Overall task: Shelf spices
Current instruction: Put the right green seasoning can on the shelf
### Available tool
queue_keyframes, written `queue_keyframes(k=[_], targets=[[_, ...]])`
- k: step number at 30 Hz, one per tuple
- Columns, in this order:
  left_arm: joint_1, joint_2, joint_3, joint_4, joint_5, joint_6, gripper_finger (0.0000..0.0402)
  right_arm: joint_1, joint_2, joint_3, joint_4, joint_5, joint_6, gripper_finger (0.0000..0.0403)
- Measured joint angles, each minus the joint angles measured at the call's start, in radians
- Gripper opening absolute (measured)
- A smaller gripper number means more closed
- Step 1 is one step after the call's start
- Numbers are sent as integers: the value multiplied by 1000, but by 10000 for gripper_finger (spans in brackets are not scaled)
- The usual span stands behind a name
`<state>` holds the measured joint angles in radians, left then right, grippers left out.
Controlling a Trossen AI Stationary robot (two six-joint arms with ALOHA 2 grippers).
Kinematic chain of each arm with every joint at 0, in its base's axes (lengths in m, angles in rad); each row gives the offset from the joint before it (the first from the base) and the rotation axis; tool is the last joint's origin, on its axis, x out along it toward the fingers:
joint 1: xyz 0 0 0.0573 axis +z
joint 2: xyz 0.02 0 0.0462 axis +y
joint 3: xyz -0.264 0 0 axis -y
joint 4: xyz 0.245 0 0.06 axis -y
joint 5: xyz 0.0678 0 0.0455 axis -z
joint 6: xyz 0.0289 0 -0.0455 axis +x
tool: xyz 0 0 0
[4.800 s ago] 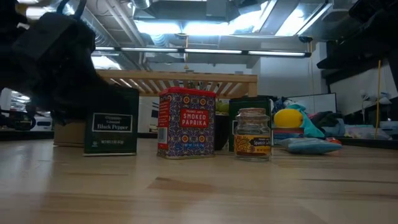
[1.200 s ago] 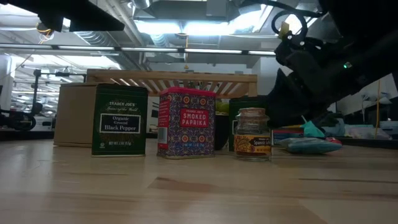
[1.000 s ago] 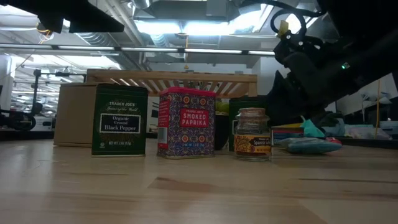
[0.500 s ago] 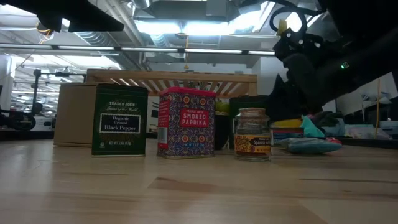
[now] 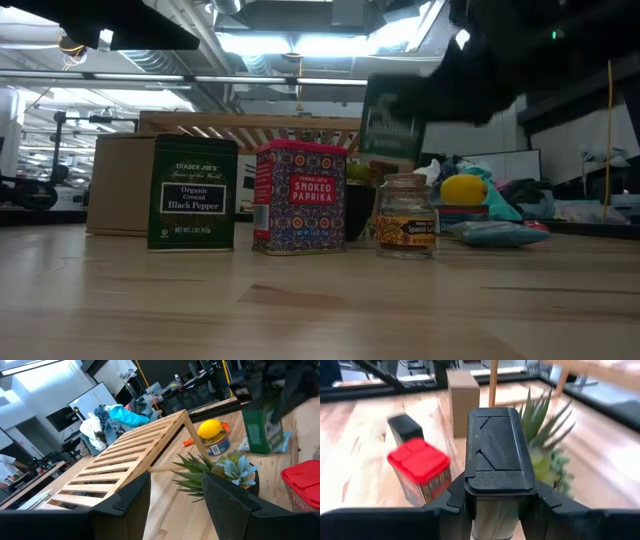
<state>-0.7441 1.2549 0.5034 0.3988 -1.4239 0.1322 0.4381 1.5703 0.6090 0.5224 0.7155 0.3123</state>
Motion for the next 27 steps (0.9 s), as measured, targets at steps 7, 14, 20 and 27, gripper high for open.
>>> queue_keyframes(k=[7, 14, 20, 27], targets=[[0, 0, 0, 0, 0, -2, 172, -66, -106, 0, 7, -1, -210, 119], [0, 0, 0, 0, 0, -2, 172, -288, -126, 4, 189, -332, -420, 119], [-19, 0, 0, 2, 0, -2, 172, -489, -126, 133, 147, -689, -464, 119], [-35, 0, 0, 6, 0, -4, 172, -613, -80, 382, -56, -913, -556, 119]])
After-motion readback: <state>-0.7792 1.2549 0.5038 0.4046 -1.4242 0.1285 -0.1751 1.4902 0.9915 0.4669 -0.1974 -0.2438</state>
